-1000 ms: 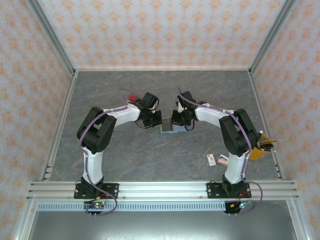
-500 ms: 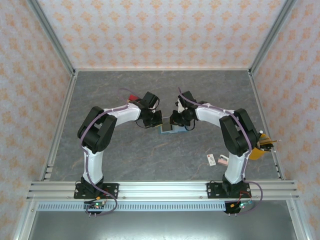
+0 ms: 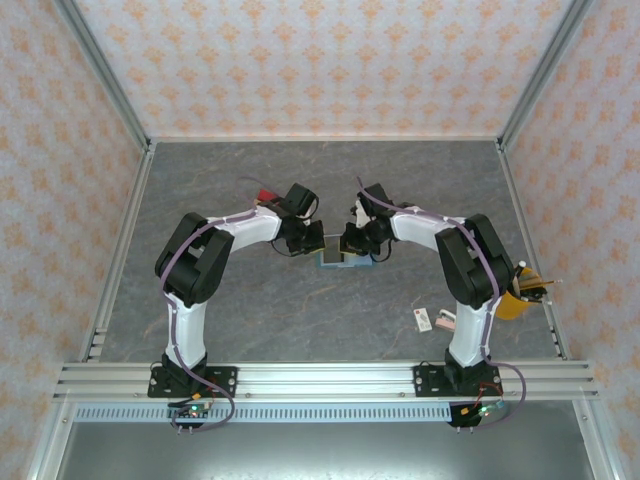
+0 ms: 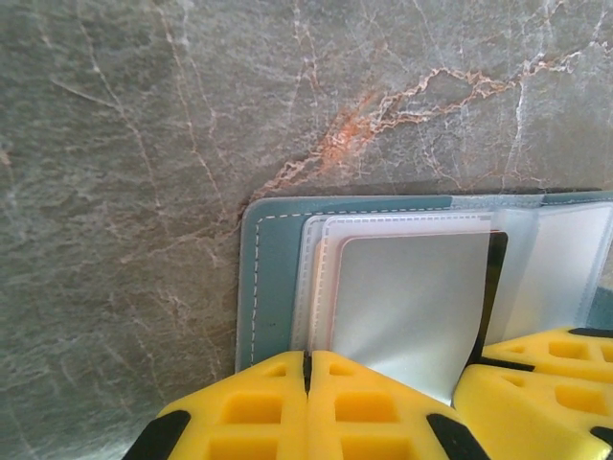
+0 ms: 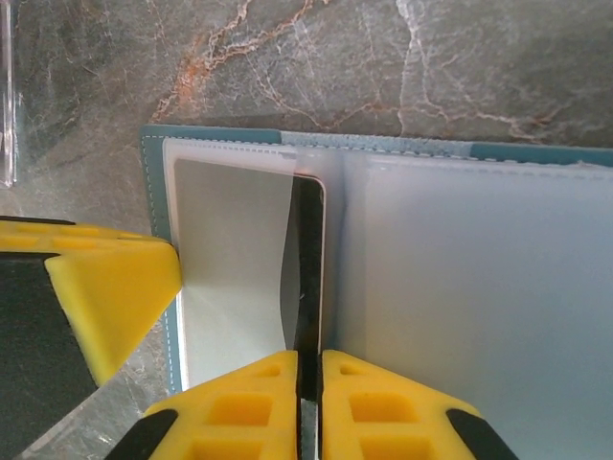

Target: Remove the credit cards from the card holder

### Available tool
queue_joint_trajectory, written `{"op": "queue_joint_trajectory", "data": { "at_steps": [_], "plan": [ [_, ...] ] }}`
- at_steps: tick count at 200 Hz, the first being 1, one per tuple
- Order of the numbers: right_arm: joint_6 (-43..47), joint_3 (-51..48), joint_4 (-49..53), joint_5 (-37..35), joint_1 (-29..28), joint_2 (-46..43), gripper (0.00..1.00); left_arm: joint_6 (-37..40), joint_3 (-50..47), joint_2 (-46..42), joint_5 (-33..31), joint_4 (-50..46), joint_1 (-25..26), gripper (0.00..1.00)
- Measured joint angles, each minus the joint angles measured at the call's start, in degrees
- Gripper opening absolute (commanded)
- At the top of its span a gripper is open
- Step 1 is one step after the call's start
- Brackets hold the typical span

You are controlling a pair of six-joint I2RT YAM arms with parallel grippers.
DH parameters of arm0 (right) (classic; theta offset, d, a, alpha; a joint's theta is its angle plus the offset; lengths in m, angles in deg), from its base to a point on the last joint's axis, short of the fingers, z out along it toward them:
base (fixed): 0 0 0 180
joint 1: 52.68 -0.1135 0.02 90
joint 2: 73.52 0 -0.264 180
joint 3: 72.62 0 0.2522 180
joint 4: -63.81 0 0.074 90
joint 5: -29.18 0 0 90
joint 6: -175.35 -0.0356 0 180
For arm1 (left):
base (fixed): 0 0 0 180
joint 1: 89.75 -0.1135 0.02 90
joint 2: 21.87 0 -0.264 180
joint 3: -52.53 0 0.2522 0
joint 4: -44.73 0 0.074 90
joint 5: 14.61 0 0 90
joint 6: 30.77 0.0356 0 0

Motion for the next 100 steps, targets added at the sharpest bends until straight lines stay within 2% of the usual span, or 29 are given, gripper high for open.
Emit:
{"op": "queue_joint_trajectory", "data": {
  "at_steps": [28,74,100],
  "plan": [
    [-0.9,-0.1,-0.1,0.4,0.3,0.0,0.0,0.0,-0.5,0.0,0.2,0.9,-0.2,0.05],
    [-1.5,-1.5,-1.7,0.4,0.4,-1.4,0.0,1.8,-0.2,-0.1,0.3,0.3,-0.4,0.16],
    [-1.7,-2.1,-1.7,-0.7,0.3,-2.5,0.0,3.4,0.6,0.0,0.1,-1.9,-0.7,0.18]
  ]
}}
